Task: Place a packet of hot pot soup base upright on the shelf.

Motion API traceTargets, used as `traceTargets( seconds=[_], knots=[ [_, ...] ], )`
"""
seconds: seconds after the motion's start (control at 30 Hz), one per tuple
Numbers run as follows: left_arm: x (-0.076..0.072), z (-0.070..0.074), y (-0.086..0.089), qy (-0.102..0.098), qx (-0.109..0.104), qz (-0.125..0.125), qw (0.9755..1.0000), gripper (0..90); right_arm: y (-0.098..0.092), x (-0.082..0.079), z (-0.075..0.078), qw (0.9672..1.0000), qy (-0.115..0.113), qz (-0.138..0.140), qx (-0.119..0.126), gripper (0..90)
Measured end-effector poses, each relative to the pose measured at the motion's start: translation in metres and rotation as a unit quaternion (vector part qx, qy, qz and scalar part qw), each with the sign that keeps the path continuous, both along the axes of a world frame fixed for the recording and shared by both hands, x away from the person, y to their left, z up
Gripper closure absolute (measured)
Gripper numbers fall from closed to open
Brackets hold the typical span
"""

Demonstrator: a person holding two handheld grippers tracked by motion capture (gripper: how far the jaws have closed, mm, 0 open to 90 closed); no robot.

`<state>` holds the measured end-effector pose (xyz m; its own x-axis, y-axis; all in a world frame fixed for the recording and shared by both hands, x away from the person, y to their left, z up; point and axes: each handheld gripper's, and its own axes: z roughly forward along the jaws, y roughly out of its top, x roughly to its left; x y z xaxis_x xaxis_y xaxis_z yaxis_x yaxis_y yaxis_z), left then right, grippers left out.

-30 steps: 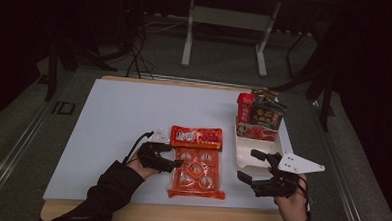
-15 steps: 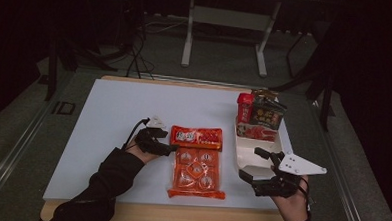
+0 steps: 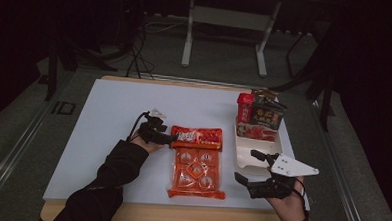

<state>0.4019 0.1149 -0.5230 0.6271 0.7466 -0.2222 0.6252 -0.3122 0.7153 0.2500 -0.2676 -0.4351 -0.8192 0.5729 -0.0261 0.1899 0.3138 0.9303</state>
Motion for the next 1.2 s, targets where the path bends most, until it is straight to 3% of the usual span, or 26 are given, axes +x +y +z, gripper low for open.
traceTargets(
  seconds=[0.2,0.27,0.43,0.53,0.73,0.9,1.03,1.2],
  knots=[
    [0.011,-0.008,-0.003,0.024,-0.003,0.007,0.9997,36.3,0.0,0.0,-0.001,1.0,0.003,-0.001,0.0,11.0],
    [0.014,-0.011,-0.005,0.031,0.005,-0.003,0.9995,38.1,-0.001,0.001,-0.002,1.0,0.007,0.0,0.002,11.0],
    [0.018,-0.016,-0.008,0.048,-0.001,-0.011,0.9988,42.1,0.0,0.001,-0.002,1.0,0.008,0.0,-0.001,11.8],
    [0.018,-0.018,-0.008,0.044,-0.004,-0.014,0.9989,42.7,0.0,0.0,-0.003,0.9999,0.01,0.0,0.0,12.7],
    [0.019,-0.019,-0.009,0.061,-0.02,-0.037,0.9972,52.4,0.001,0.001,-0.003,0.9999,0.013,0.003,0.0,12.7],
    [0.017,-0.018,-0.02,0.067,-0.019,-0.05,0.9963,53.9,0.003,0.002,-0.004,0.9999,0.015,0.005,-0.003,12.8],
    [0.015,-0.018,-0.026,0.069,-0.015,-0.061,0.9956,63.6,0.003,0.002,-0.004,0.9998,0.018,0.006,-0.002,12.8],
    [0.01,-0.016,-0.03,0.066,-0.013,-0.07,0.9953,83.5,0.002,0.003,-0.005,0.9998,0.019,0.005,0.0,13.2]
  ],
)
